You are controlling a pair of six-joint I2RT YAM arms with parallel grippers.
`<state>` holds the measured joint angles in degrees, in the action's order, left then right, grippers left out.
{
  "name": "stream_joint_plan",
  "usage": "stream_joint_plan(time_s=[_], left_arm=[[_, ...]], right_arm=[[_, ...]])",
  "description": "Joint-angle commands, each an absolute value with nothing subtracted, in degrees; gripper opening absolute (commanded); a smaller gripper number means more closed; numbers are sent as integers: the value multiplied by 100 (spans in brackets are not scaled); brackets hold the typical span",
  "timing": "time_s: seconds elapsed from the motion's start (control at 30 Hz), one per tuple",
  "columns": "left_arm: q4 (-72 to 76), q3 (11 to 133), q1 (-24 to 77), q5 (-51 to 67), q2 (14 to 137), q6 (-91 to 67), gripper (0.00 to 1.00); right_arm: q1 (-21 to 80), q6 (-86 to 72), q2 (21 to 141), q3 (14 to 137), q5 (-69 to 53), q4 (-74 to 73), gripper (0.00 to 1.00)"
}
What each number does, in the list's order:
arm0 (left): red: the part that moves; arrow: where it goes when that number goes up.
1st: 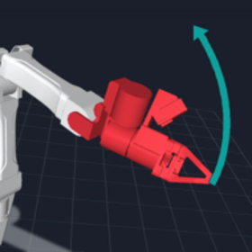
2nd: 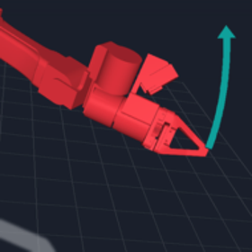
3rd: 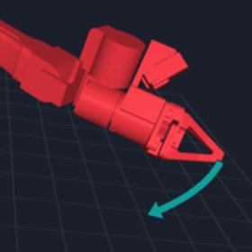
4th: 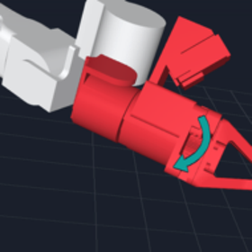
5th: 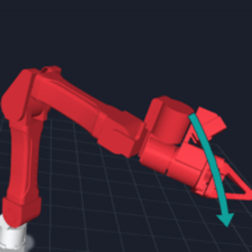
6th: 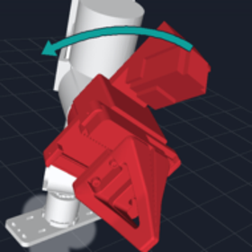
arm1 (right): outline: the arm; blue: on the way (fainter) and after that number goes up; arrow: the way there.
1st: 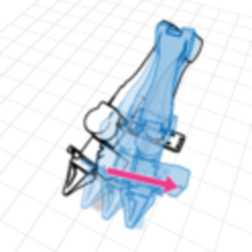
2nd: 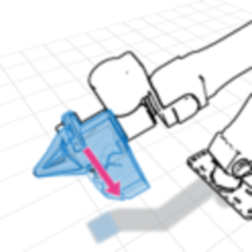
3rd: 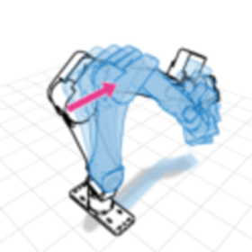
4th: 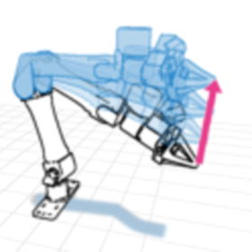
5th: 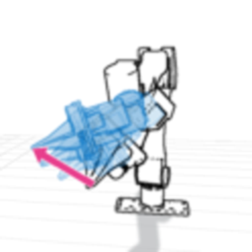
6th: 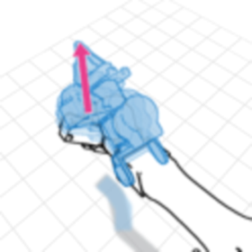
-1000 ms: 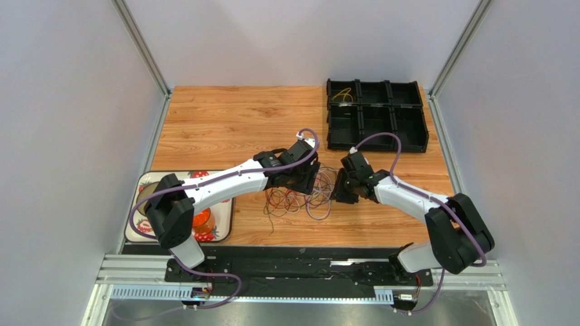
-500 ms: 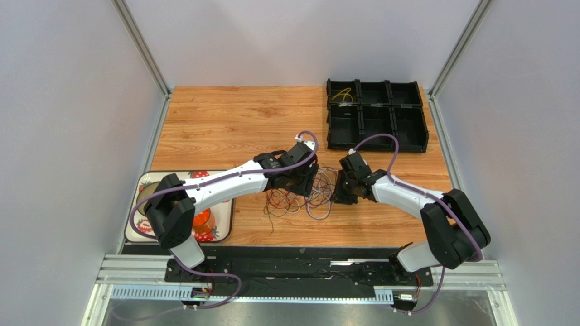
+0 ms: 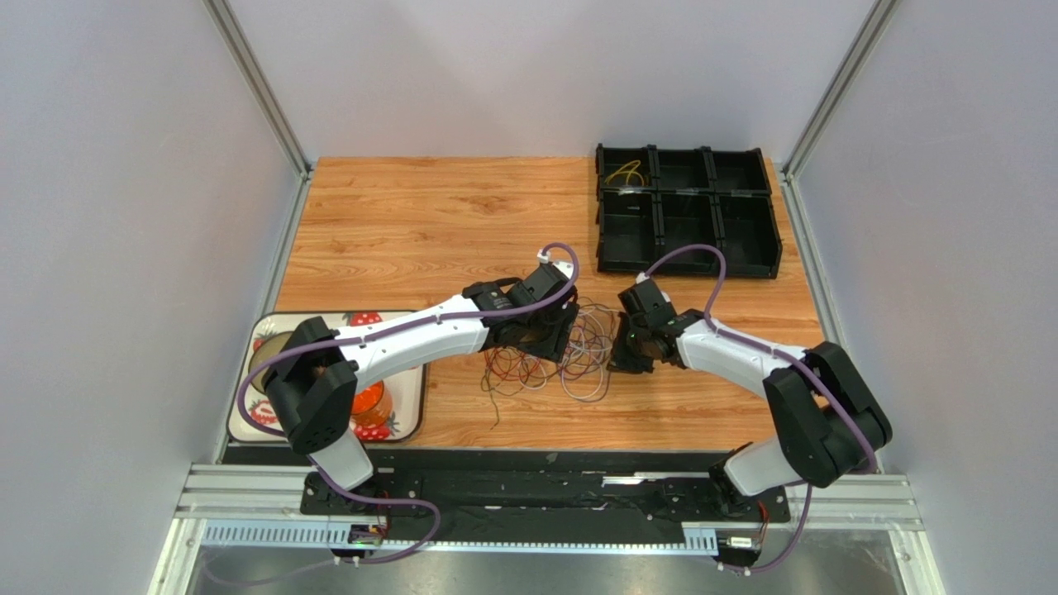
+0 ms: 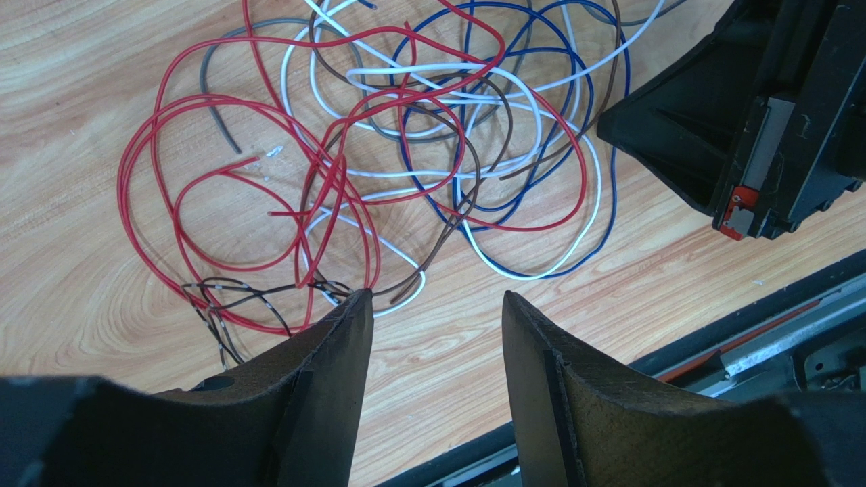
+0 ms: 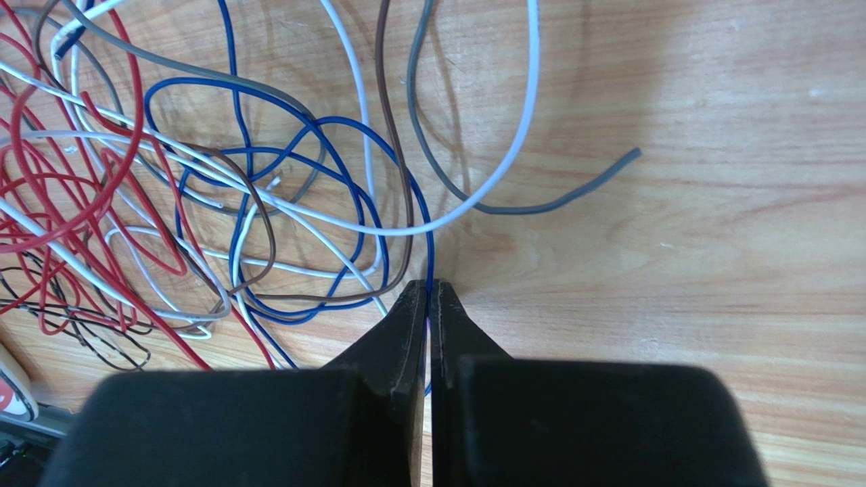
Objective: Untangle the cables
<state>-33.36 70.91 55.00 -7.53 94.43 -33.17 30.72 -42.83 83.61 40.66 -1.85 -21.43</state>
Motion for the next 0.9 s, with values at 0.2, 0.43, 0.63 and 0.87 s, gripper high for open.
stream_joint_plan(time_s=[0.2,0.43,0.63,0.87], left_arm=[[-2681,7198,5677,-256,9307,-3349,58],[-1813,7392,5933,307,9764,-3436,57],[-1354,7462,5933,519,10195,-3568,57],[-1354,7691,5941,361,10740,-3674,56]], right_arm=[[3111,-3701,7095,4727,553,-3445,0],[3103,-3331,6584,5317,554,-4069,0],[3111,-3103,6302,5967,475,-4508,0],[3111,-3032,5986,6618,141,-4843,0]])
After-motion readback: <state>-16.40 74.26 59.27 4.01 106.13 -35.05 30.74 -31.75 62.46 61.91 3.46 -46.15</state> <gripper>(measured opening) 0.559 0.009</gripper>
